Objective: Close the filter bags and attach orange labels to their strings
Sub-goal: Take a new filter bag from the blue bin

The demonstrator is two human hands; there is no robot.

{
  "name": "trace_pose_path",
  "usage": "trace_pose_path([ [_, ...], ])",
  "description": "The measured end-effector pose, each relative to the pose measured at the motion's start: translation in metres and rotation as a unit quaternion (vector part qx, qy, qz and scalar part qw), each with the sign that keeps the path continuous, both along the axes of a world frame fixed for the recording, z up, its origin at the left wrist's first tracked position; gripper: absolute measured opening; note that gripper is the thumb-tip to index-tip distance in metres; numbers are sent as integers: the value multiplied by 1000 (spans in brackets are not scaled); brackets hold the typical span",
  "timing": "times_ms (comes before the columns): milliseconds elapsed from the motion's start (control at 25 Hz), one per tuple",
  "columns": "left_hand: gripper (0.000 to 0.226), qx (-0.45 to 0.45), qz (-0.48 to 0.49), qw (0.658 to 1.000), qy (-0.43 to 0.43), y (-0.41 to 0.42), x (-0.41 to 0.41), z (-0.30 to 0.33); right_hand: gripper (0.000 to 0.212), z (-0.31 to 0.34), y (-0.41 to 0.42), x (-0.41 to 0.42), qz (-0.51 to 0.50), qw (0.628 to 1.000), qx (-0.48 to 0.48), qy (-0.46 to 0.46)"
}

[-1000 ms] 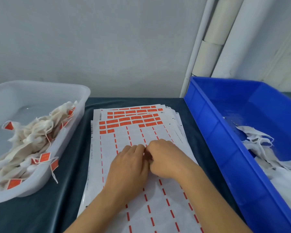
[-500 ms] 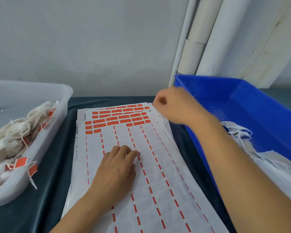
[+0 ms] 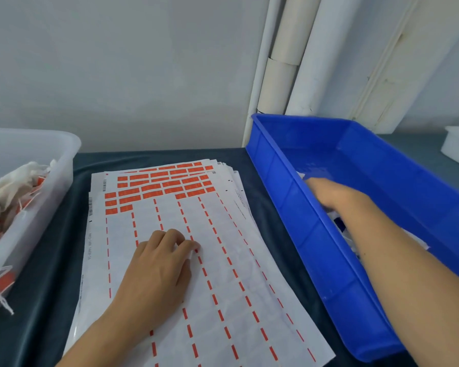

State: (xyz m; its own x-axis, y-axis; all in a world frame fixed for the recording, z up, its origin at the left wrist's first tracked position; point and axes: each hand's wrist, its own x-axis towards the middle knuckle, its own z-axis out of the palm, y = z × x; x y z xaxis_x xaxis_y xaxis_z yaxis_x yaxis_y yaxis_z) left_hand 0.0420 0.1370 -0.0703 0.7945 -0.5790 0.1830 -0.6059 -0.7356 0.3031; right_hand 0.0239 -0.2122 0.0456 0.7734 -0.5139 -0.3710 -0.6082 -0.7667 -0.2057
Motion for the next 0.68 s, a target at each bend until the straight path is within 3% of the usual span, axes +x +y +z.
trace_pose_path([
  [120, 36, 1, 1, 1000, 3, 1, -1, 2, 39, 0, 8, 8, -79, 997, 8, 3],
  [360, 37, -6, -5, 1000, 2, 3, -1, 1, 12, -6, -1, 6, 37, 988, -146, -11],
  [680, 39, -8, -10, 1000, -2, 4, 1, 1, 11, 21, 0, 8, -19, 964, -231, -127],
])
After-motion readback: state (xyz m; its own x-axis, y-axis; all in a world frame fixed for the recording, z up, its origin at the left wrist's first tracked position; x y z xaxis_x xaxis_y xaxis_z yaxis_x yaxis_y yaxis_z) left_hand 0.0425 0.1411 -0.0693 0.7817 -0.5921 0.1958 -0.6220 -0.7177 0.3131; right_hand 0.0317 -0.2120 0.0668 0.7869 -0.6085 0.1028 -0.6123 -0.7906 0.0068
